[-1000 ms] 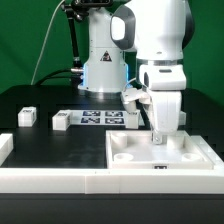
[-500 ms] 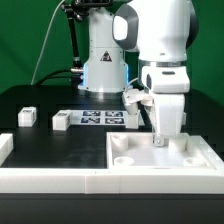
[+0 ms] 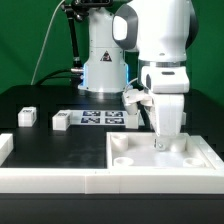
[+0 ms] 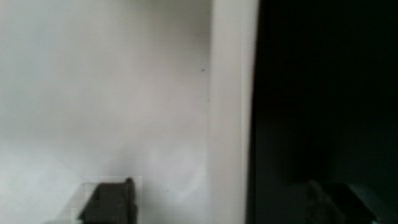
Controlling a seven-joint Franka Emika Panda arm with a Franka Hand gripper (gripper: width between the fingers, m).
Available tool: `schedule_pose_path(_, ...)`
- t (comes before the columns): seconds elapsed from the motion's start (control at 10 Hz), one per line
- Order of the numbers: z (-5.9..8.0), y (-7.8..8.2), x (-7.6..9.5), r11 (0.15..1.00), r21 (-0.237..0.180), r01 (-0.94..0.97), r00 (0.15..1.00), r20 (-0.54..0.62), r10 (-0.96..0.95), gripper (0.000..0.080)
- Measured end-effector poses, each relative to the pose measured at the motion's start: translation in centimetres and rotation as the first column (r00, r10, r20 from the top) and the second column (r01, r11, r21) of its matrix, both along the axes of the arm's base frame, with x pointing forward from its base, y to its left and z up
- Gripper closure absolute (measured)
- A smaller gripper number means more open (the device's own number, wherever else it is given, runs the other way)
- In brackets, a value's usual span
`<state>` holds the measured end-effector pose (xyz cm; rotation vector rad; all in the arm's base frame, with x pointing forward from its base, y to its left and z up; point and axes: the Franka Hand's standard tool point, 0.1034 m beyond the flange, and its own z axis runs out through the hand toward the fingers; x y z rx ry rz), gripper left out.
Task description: Assemble one leg
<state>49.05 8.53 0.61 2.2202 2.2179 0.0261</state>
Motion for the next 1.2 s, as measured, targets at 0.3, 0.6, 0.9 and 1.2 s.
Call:
schedule_pose_path(0.3,0.0,0.0,0.0,1.0,0.0,0.0,1.0,0.0,0.0,0.0161)
schedule_pose_path(0.6,0.0,0.0,0.0,1.0,0.0,0.0,1.0,0.0,0.0,0.0151)
schedule_pose_path(0.9,4.2,0.5,-1.9,0.998,-0.015,0.053,0.998,0.034,-0.052,0.0151)
schedule_pose_path(1.2,7.3,1.3,-4.3,0.987,-0.019,0.161,0.985,0.062,-0.16,0.0151)
